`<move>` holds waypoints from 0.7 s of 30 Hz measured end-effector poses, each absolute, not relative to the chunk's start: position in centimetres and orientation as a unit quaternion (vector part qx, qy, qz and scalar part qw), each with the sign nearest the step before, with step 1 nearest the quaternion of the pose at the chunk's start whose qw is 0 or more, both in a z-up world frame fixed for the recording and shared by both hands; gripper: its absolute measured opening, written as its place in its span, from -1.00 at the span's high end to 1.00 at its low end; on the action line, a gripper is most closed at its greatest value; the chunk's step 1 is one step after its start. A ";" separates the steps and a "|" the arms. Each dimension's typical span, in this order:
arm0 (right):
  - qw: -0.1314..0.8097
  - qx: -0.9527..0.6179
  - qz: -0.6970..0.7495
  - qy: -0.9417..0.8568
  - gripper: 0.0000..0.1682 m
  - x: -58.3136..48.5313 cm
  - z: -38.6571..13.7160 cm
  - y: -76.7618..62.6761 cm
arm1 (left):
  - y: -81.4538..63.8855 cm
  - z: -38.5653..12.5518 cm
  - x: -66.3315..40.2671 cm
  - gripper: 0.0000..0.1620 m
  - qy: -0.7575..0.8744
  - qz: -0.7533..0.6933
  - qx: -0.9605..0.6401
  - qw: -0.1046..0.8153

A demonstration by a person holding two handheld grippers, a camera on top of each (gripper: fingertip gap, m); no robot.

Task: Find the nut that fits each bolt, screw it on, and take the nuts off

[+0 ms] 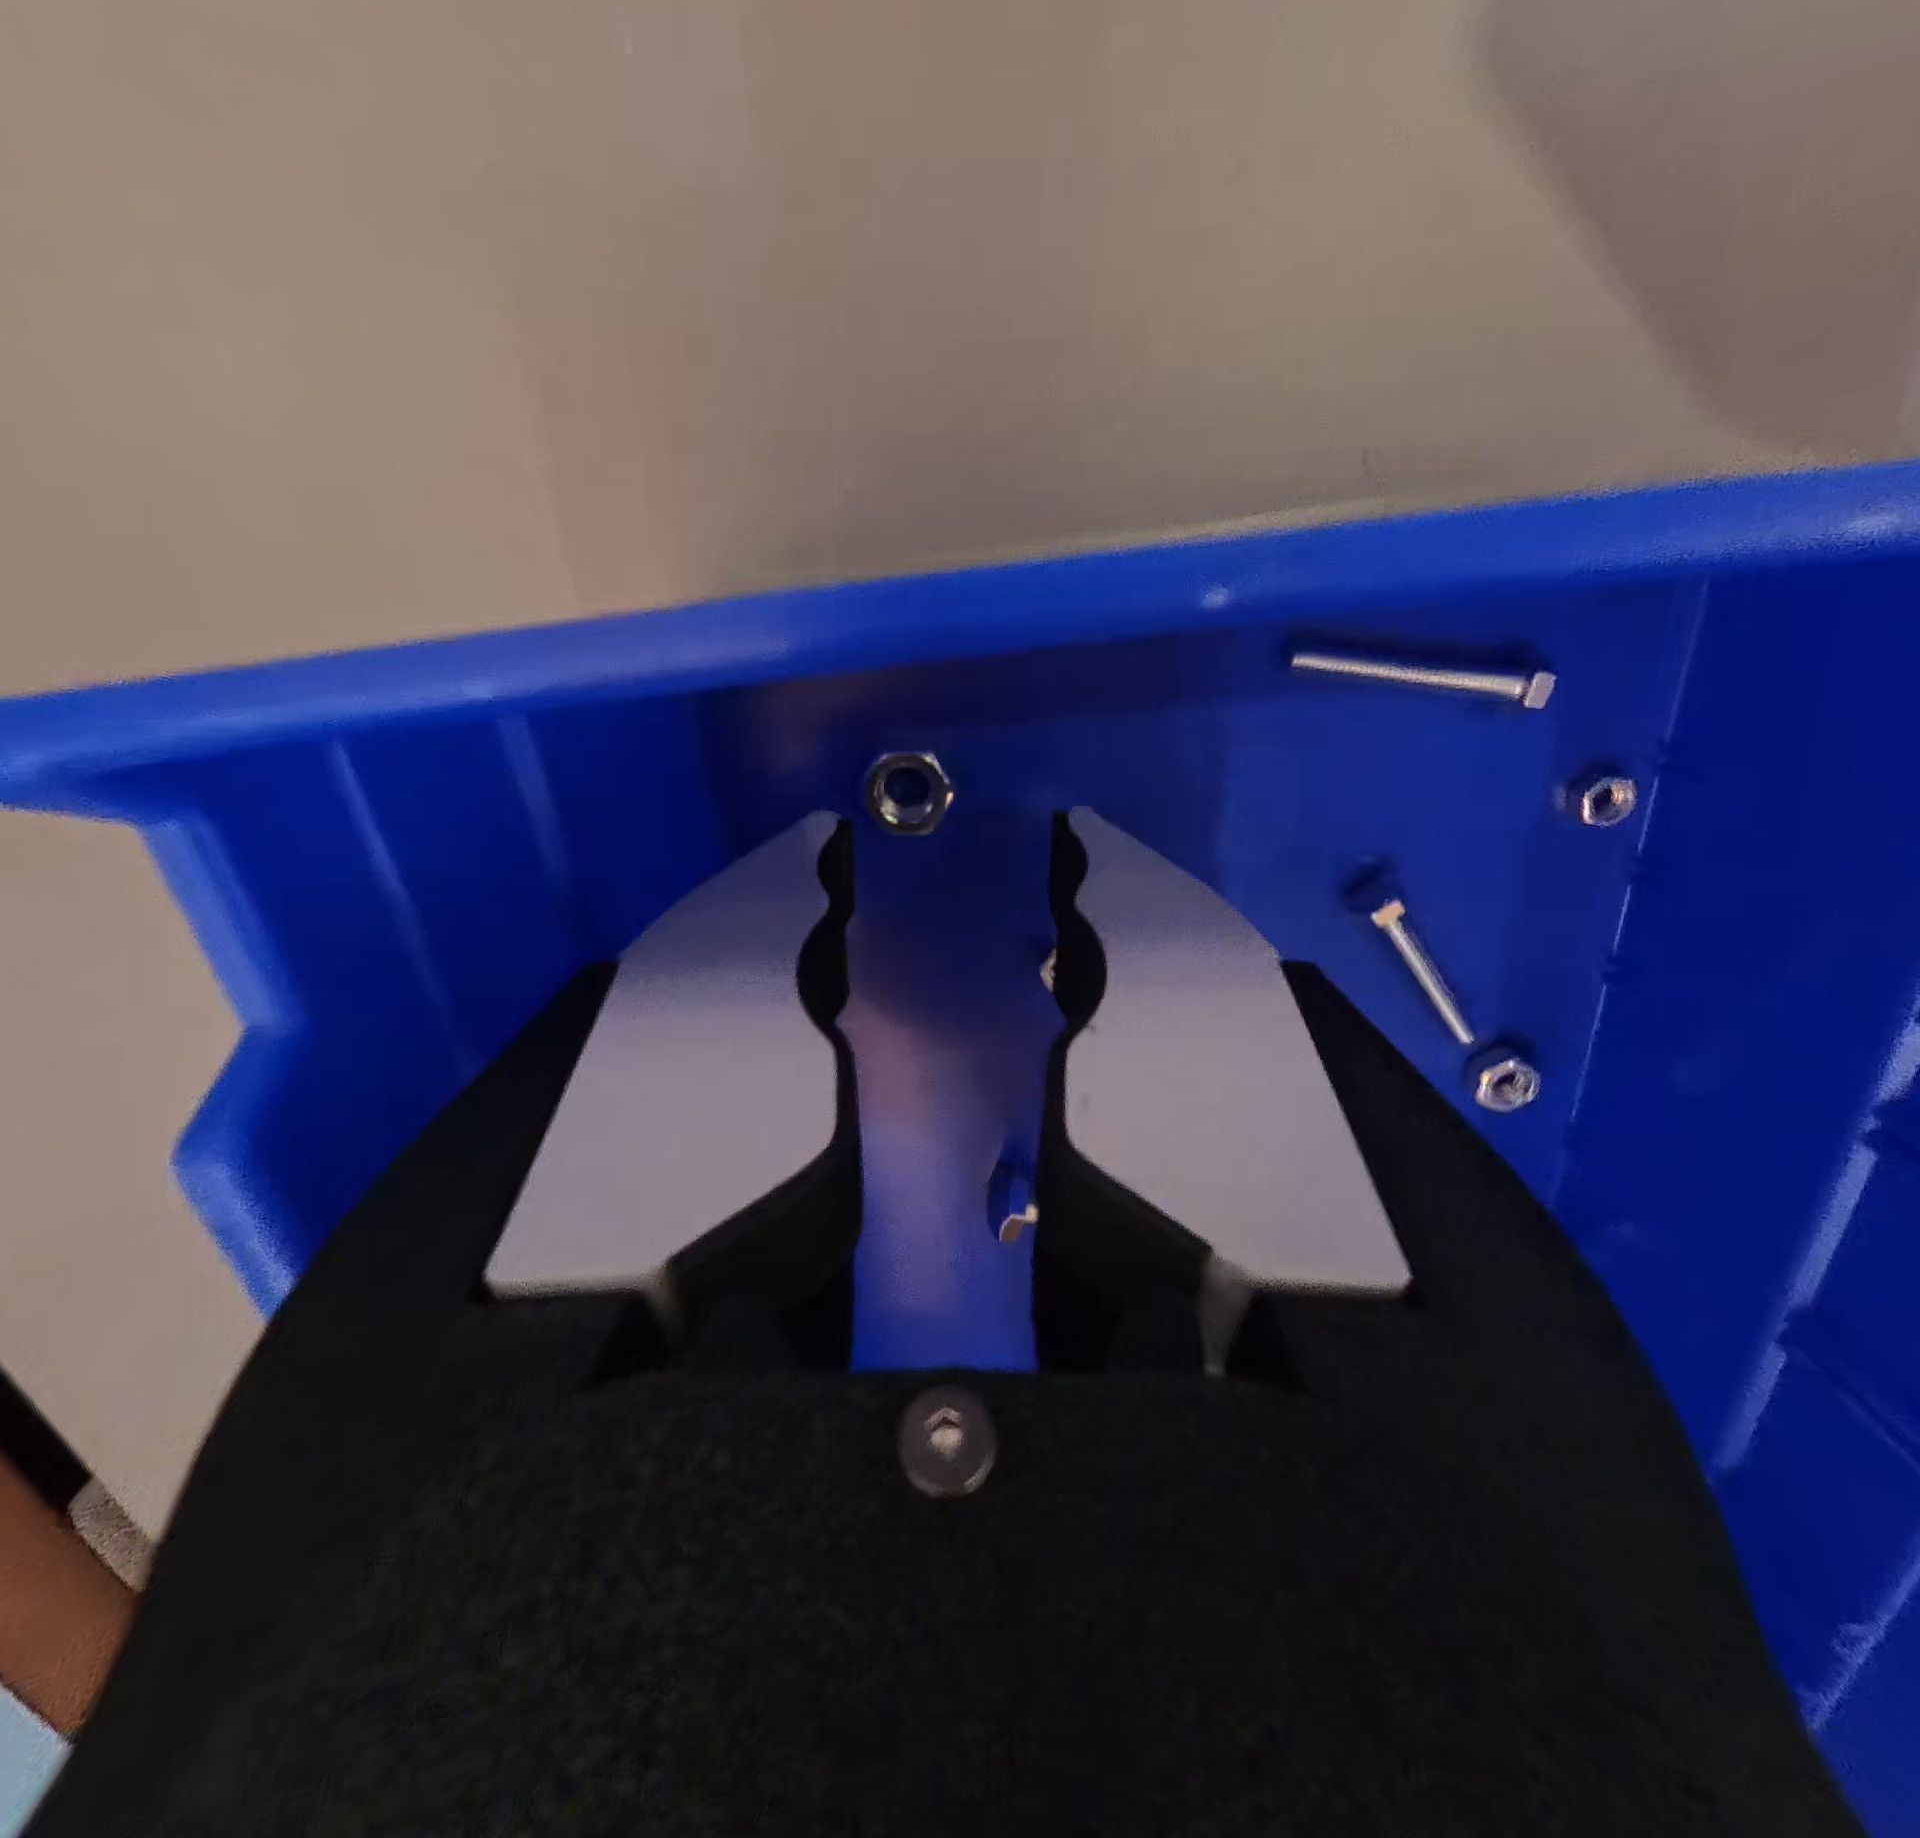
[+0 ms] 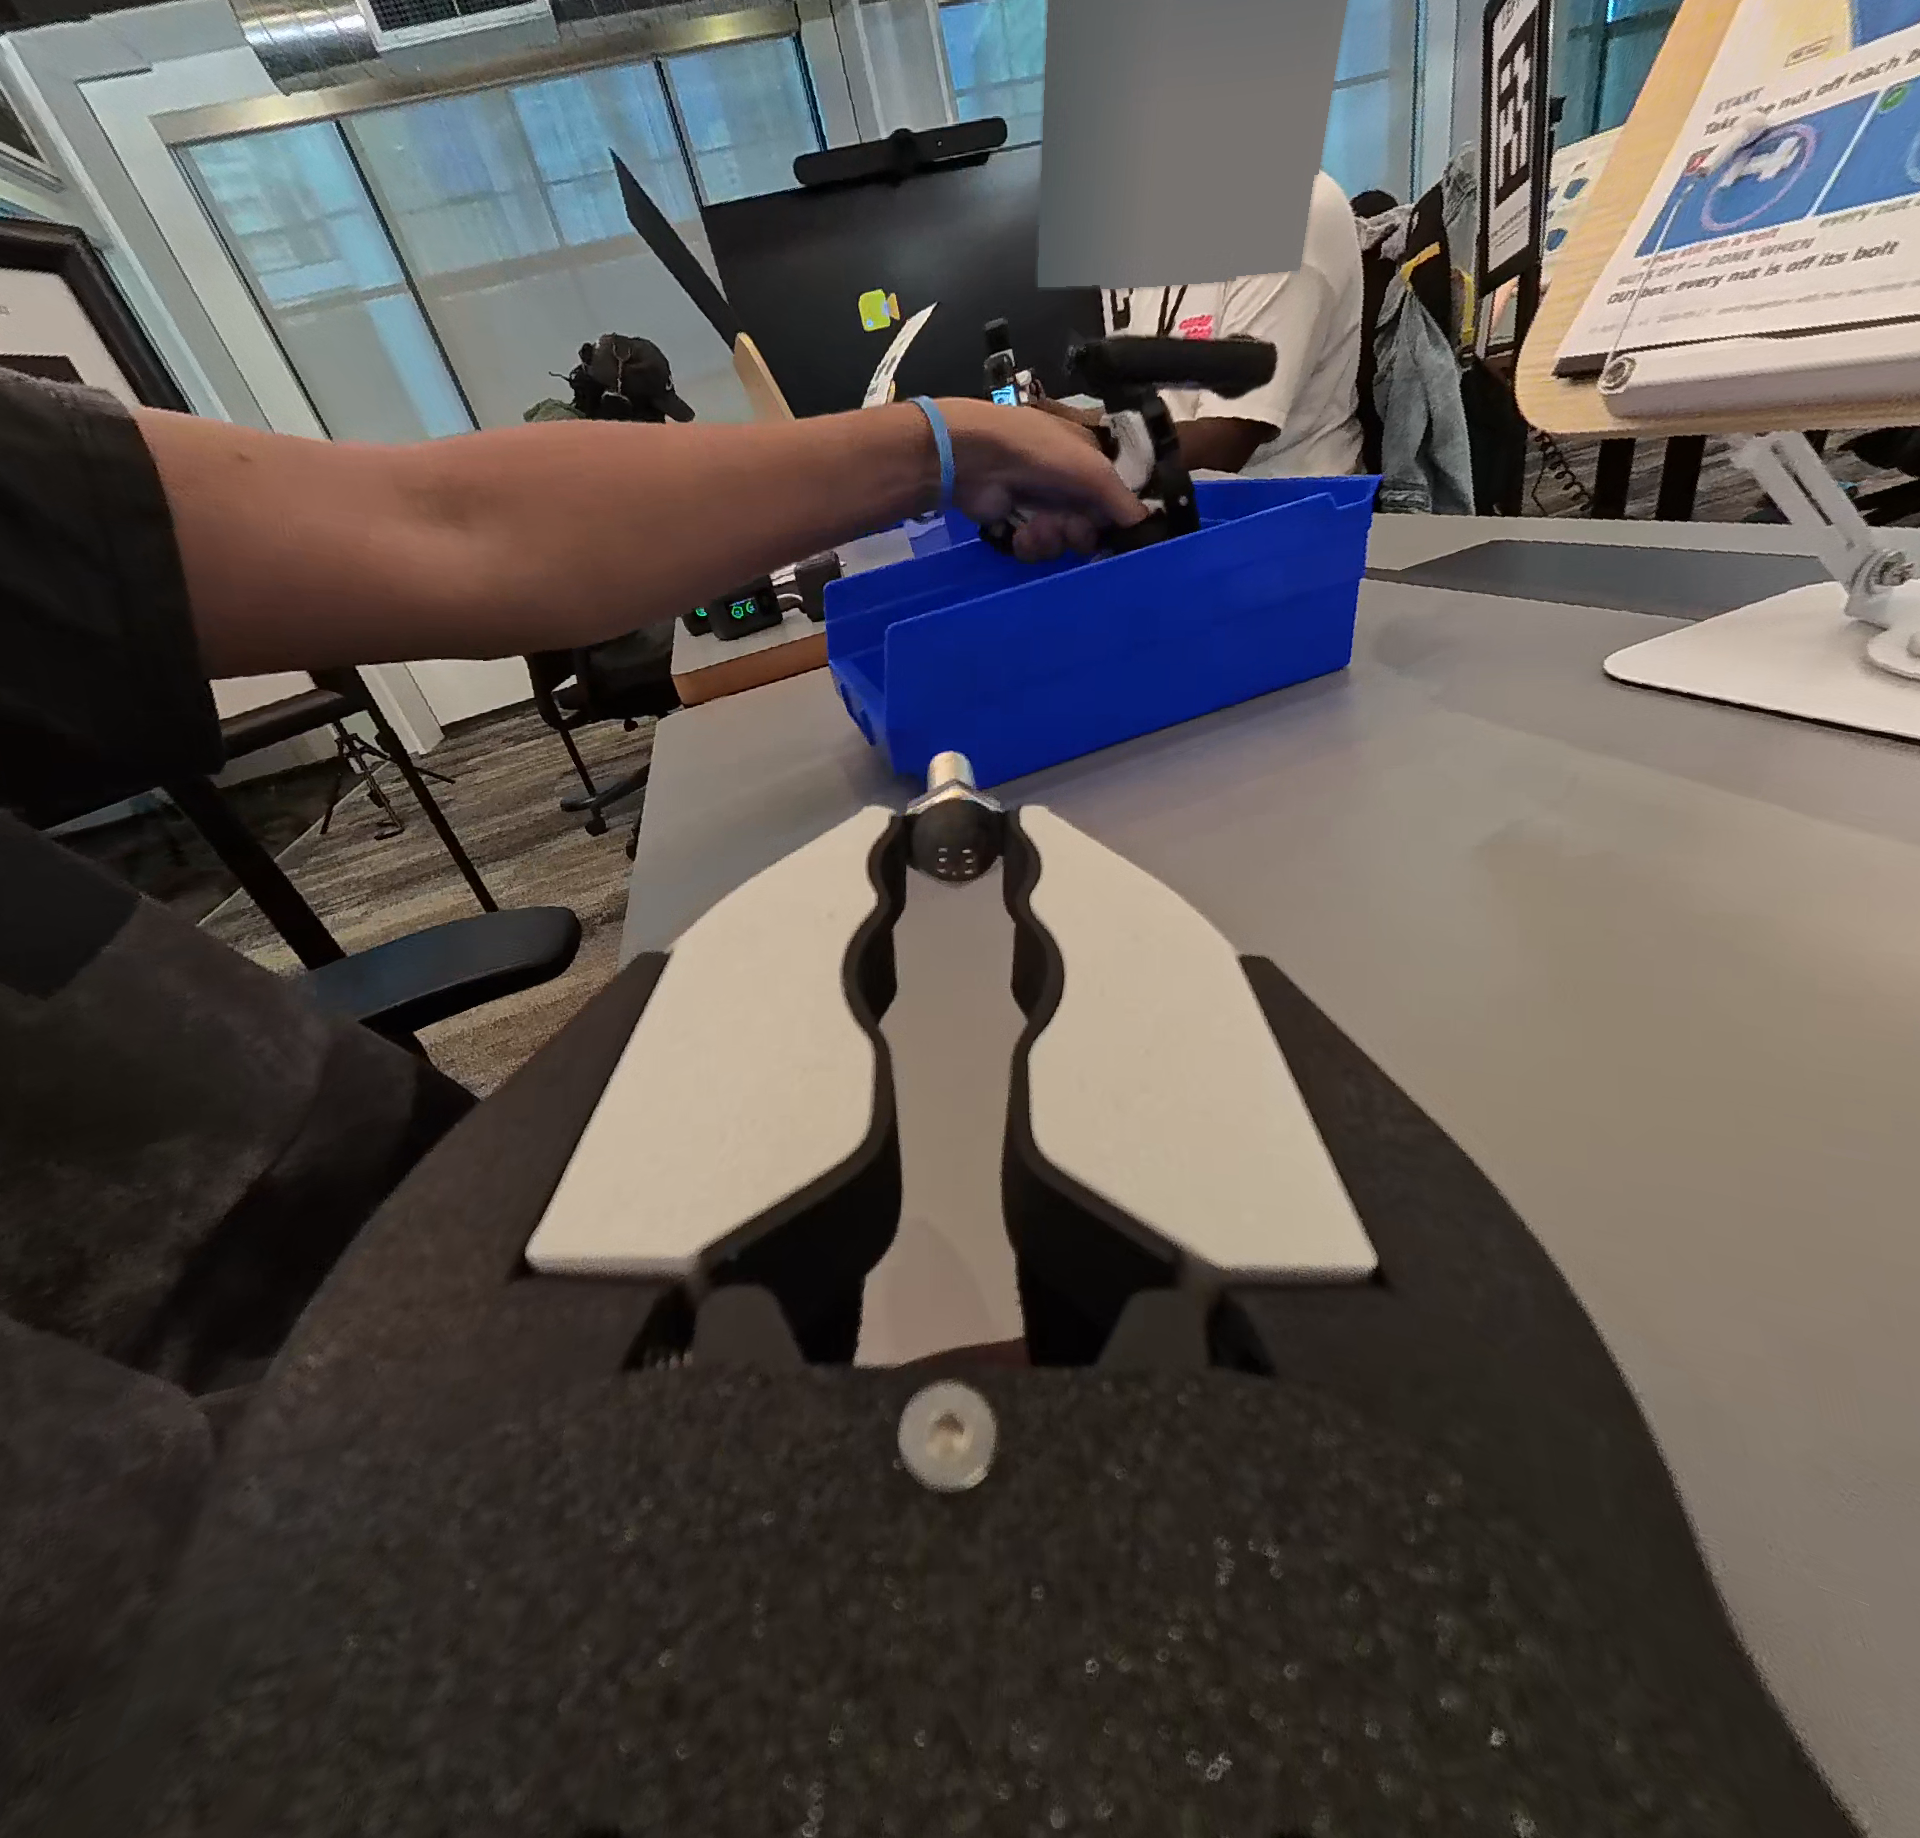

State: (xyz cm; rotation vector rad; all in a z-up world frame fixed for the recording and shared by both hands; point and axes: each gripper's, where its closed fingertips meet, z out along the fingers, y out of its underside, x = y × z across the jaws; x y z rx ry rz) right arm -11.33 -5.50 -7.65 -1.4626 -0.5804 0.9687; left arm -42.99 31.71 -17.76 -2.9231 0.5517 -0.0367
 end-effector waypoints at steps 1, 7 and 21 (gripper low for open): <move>0.603 -0.631 0.418 -0.252 0.79 -11.4 -7.7 -5.5 | 31.8 -17.9 -43.1 0.56 0.180 -0.007 -0.980 0.084; 0.602 -0.629 0.419 -0.257 0.79 -11.5 -7.6 -5.7 | 32.0 -18.9 -43.4 0.57 0.153 0.012 -0.985 0.082; 0.595 -0.629 0.423 -0.269 0.79 -12.0 -7.7 -6.0 | 32.8 -19.0 -43.3 0.78 0.078 0.007 -0.993 0.091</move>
